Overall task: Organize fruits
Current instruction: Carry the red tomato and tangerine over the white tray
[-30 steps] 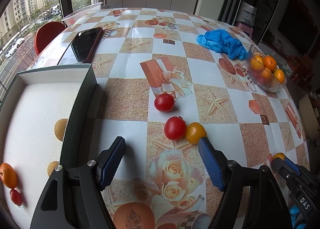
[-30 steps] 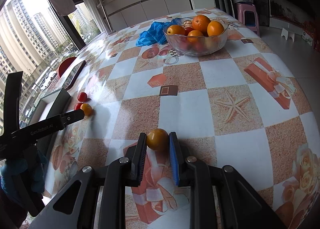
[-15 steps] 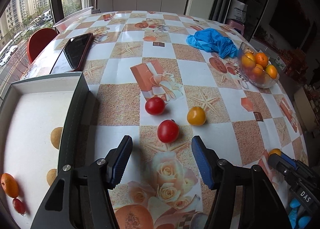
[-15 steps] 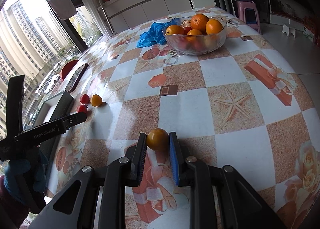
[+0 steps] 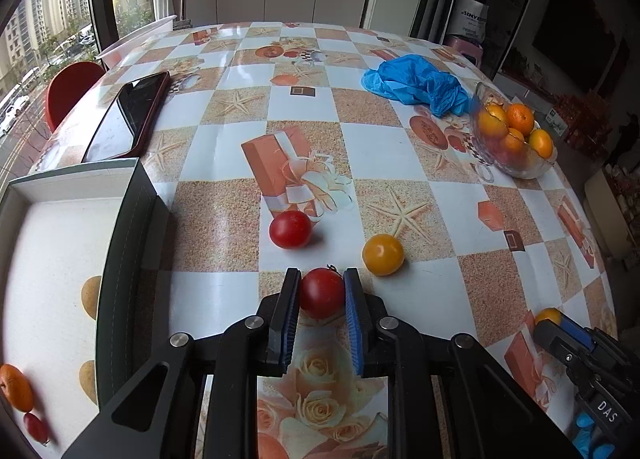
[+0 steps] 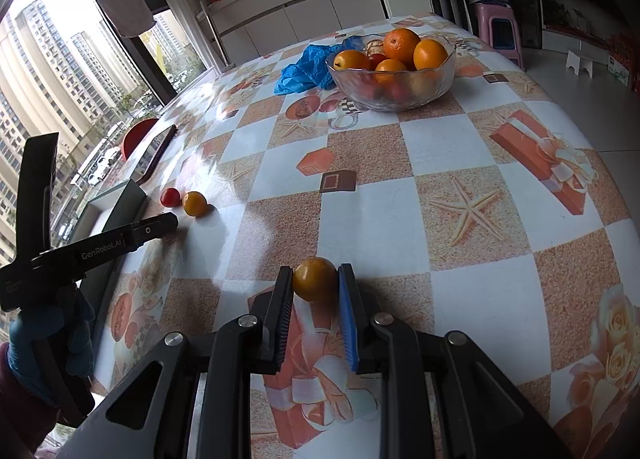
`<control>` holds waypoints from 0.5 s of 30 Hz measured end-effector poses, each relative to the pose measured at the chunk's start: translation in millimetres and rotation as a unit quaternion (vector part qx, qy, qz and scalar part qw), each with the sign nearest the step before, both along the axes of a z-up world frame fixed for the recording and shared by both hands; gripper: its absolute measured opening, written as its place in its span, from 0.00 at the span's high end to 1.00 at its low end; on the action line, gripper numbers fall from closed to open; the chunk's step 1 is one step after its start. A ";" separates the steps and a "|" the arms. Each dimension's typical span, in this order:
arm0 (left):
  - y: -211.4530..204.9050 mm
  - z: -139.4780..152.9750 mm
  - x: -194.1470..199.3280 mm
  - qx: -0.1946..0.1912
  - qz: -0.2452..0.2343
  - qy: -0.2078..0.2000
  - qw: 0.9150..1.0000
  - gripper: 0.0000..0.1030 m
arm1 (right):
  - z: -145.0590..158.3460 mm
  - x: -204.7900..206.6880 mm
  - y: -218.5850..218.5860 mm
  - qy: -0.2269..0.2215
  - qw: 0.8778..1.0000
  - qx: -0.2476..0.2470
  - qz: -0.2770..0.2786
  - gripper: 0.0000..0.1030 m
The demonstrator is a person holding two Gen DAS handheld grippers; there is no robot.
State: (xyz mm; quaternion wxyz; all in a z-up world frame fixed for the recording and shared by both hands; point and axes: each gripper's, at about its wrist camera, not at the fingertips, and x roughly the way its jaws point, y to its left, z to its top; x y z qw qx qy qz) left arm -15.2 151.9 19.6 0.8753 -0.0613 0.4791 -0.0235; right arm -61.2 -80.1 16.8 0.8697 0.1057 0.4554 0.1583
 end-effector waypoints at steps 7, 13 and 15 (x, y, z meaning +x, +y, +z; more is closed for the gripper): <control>-3.9 10.7 -32.9 -0.012 -0.014 -0.010 1.000 0.78 | 2.8 -10.1 8.6 0.007 1.000 -0.022 0.012 0.76; 0.9 34.0 -61.8 -0.016 -0.024 -0.039 0.999 0.78 | 8.9 -15.1 22.1 0.010 0.999 -0.024 0.024 0.76; 6.6 43.1 -69.5 -0.018 -0.020 -0.053 0.998 0.78 | 13.0 -16.1 29.7 0.007 0.999 -0.024 0.031 0.76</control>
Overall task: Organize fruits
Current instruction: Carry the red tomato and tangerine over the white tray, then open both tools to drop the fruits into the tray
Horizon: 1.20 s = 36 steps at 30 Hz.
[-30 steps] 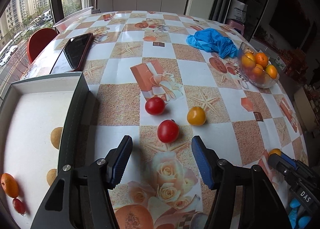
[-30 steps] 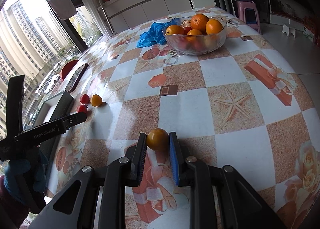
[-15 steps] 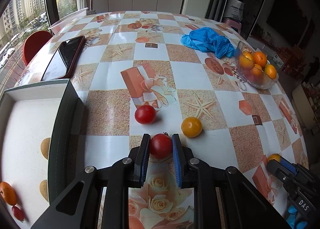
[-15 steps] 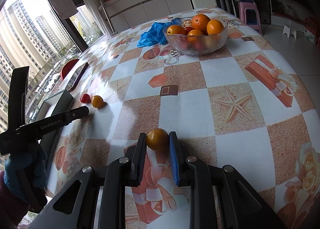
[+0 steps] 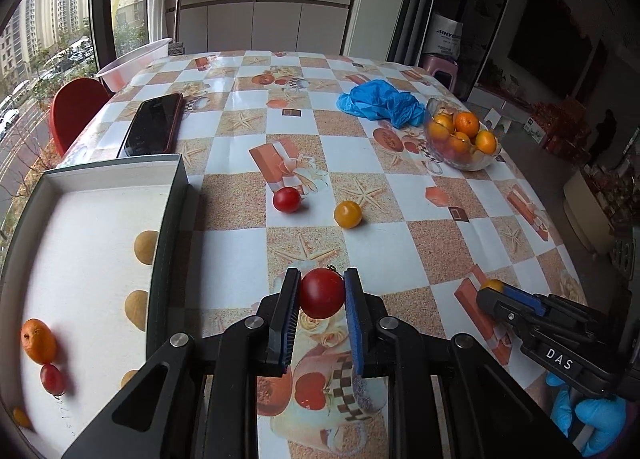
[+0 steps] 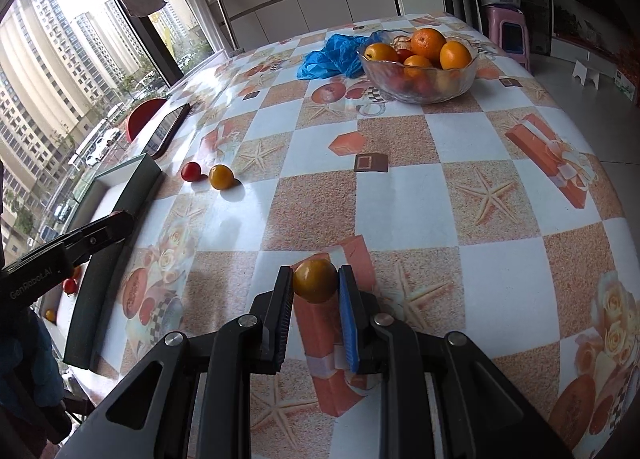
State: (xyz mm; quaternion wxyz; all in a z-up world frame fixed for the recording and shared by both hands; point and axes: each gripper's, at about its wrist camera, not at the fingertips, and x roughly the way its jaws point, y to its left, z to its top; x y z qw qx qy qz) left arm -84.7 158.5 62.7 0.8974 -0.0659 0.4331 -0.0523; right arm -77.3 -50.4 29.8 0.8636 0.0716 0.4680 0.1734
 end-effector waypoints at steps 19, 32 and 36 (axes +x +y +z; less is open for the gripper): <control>104.8 2.2 -62.5 0.014 0.092 -0.031 0.995 0.78 | 29.5 -23.7 134.7 -0.017 0.991 -0.016 0.132 0.76; 144.5 -30.7 -78.7 0.010 0.114 0.001 0.993 0.78 | 33.2 -45.8 232.0 -0.018 0.972 -0.033 0.234 0.77; 155.6 -41.2 -83.6 0.001 0.123 0.015 0.992 0.78 | 27.7 -48.7 249.7 -0.010 0.967 -0.038 0.251 0.77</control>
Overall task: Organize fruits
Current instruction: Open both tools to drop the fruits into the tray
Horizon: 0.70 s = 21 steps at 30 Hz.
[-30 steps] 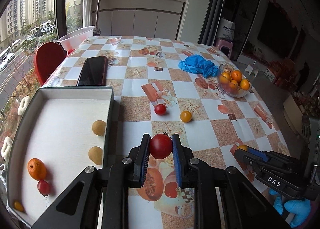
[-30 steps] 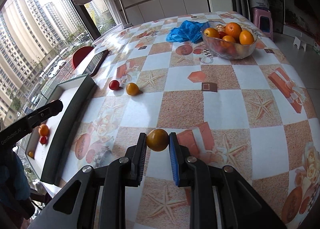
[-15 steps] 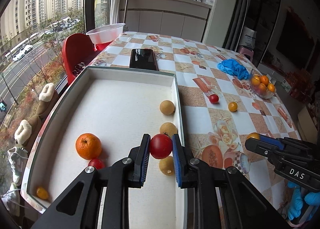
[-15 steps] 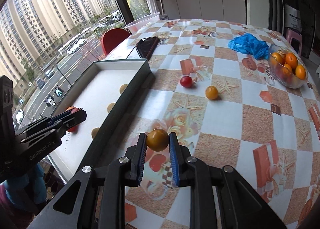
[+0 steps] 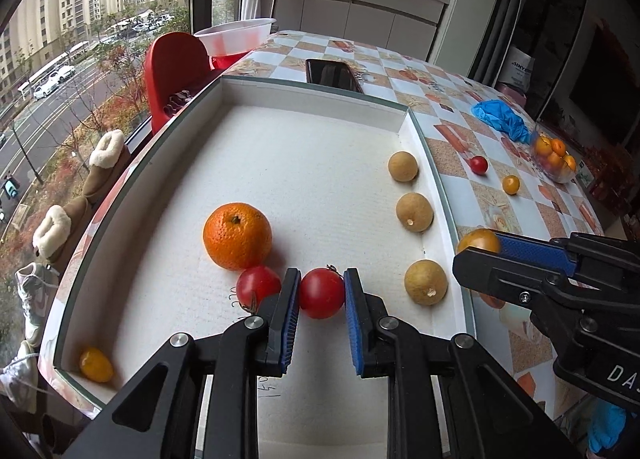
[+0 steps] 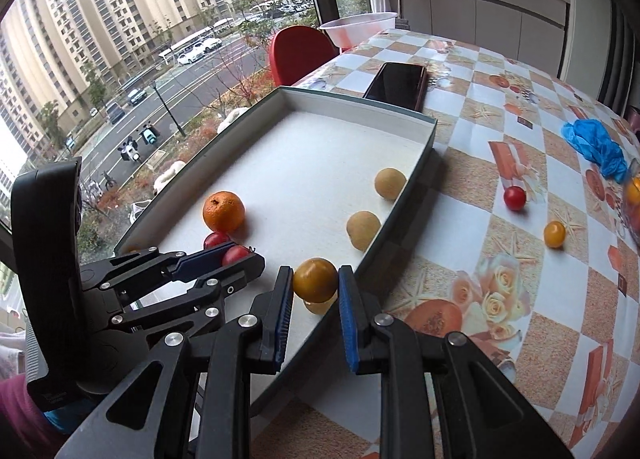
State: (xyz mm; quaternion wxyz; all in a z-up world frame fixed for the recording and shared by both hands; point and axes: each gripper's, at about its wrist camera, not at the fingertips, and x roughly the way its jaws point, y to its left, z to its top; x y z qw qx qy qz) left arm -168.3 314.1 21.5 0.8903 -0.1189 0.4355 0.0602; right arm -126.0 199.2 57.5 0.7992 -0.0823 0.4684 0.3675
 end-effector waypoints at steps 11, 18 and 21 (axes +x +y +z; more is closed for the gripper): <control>1.7 -2.6 -5.2 0.004 0.000 -0.012 1.000 0.77 | -4.9 5.0 10.3 0.010 1.000 -0.005 0.012 0.54; -6.5 7.4 -10.6 0.034 0.010 -0.045 0.998 0.02 | 12.8 7.1 -0.6 -0.038 0.999 -0.009 -0.008 0.11; -6.7 6.0 -5.7 0.033 0.009 -0.032 0.999 0.02 | 13.4 19.2 -21.3 -0.038 0.998 -0.008 -0.052 0.10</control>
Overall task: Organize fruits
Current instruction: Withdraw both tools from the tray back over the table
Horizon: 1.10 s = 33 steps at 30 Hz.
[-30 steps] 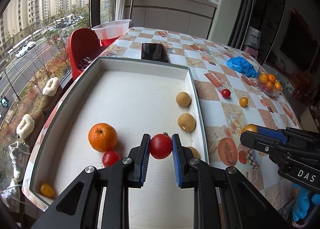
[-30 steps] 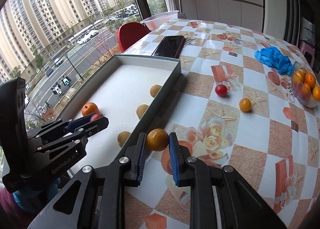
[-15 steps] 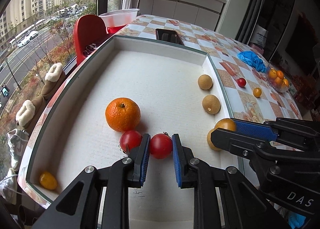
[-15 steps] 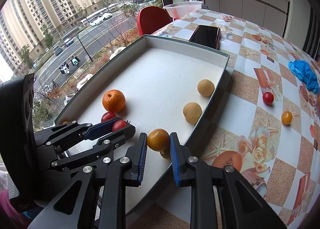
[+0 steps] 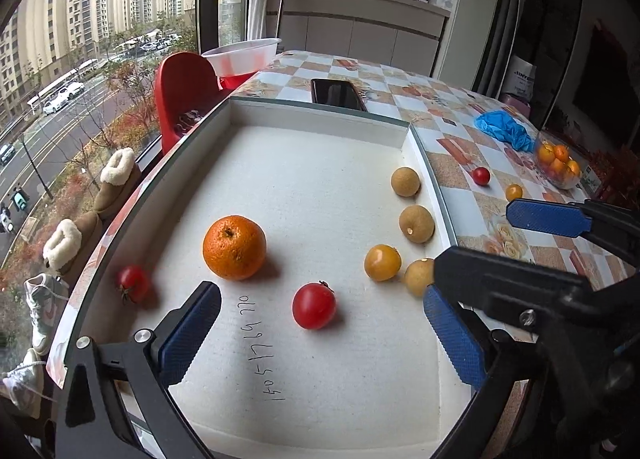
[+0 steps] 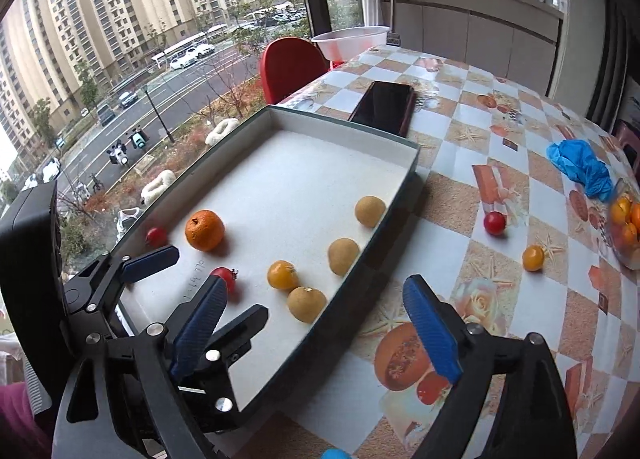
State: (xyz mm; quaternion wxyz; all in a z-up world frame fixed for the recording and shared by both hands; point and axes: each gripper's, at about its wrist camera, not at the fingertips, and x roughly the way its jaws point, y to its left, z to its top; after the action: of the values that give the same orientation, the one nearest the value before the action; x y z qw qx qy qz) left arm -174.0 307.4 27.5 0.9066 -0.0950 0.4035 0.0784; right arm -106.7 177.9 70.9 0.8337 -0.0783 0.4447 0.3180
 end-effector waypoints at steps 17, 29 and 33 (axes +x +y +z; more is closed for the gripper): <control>-29.1 17.9 12.3 0.018 -0.017 -0.004 1.000 0.02 | -54.6 44.5 -133.8 0.051 0.979 -0.072 -0.186 0.06; -70.8 22.7 26.6 0.039 -0.058 0.008 0.998 0.02 | -61.0 41.5 -144.1 0.015 0.981 -0.098 -0.168 0.00; -77.9 24.1 30.6 0.042 -0.065 0.010 0.997 0.02 | -61.0 44.6 -144.6 0.016 0.981 -0.097 -0.165 0.00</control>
State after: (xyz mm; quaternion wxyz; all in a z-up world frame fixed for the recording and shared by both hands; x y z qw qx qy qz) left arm -143.4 229.5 51.6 0.9089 -0.0290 0.4143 0.0371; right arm -62.1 33.3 9.9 0.8559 -0.0791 0.4936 0.1322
